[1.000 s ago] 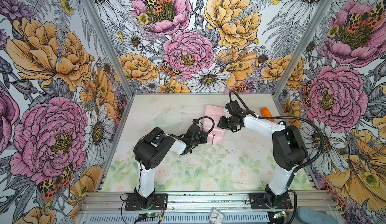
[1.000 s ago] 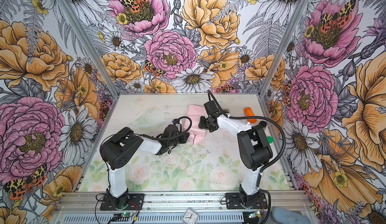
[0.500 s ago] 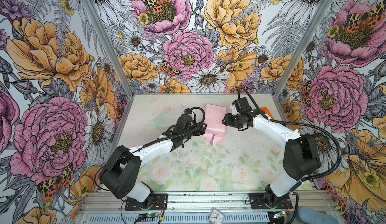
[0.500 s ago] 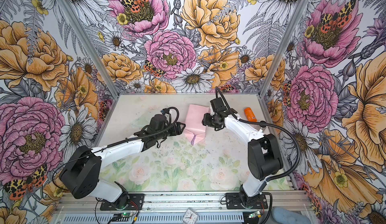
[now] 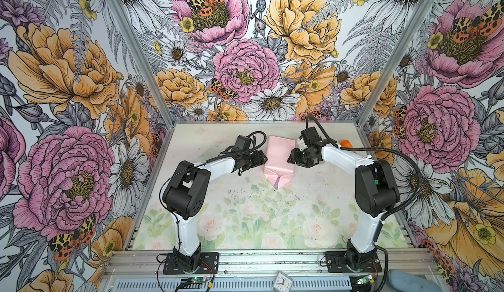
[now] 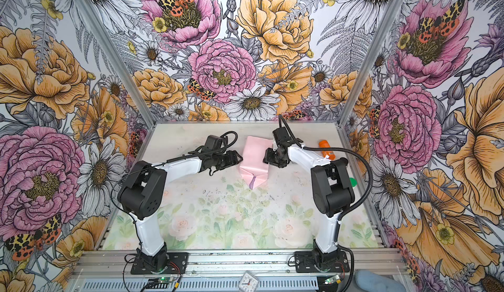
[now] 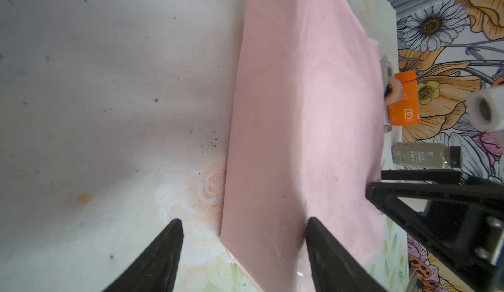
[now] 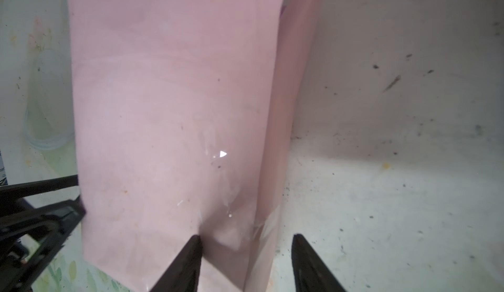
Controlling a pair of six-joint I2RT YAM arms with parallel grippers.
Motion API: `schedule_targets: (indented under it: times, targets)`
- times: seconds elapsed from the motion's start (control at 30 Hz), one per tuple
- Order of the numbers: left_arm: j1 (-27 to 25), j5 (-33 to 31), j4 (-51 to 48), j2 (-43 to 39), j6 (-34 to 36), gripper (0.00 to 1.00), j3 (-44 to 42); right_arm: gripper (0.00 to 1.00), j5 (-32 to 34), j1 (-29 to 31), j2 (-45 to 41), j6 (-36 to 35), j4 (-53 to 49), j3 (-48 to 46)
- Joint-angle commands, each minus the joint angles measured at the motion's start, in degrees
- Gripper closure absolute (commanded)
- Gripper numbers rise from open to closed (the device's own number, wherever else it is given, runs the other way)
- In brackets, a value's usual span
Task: Wrap the gift box in paper
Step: 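Raise the left gripper off the box end while the right gripper repositions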
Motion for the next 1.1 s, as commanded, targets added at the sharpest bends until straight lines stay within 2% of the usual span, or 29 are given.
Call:
schedule_targets:
  times: [0.0, 0.2, 0.43, 0.67, 0.83, 0.97, 1.07]
  targets:
    - [-1.0, 2.8, 2.9, 0.6, -1.6, 0.33, 1.6, 0.48, -1.3, 0.4, 1.0, -1.2, -0.1, 1.6]
    - [-2.7, 4.1, 6.3, 1.4, -2.5, 0.45, 0.8, 0.55, -2.2, 0.6, 1.5, -2.0, -0.1, 1.1]
    - [-4.8, 3.5, 9.9, -2.1, -4.1, 0.5, -3.5, 0.6, -4.5, 2.0, 2.1, -5.1, 0.0, 1.2]
    - [-8.1, -1.1, 12.8, -12.3, -6.9, 0.49, -14.6, 0.6, -7.4, 5.0, 3.2, -8.5, 0.0, 1.8]
    - [-11.4, -8.5, 12.0, -21.8, -6.8, 0.45, -22.7, 0.57, -7.0, 6.7, 4.1, -9.0, 0.1, 3.8]
    - [-13.7, -19.0, 6.0, -30.2, 2.0, 0.35, -25.1, 0.48, -3.2, 6.7, 1.0, -8.9, 0.2, 5.3]
    - [-14.2, -23.5, 2.1, -34.6, 14.0, 0.26, -24.4, 0.47, -1.0, 5.7, -3.3, -8.6, 0.3, 4.5]
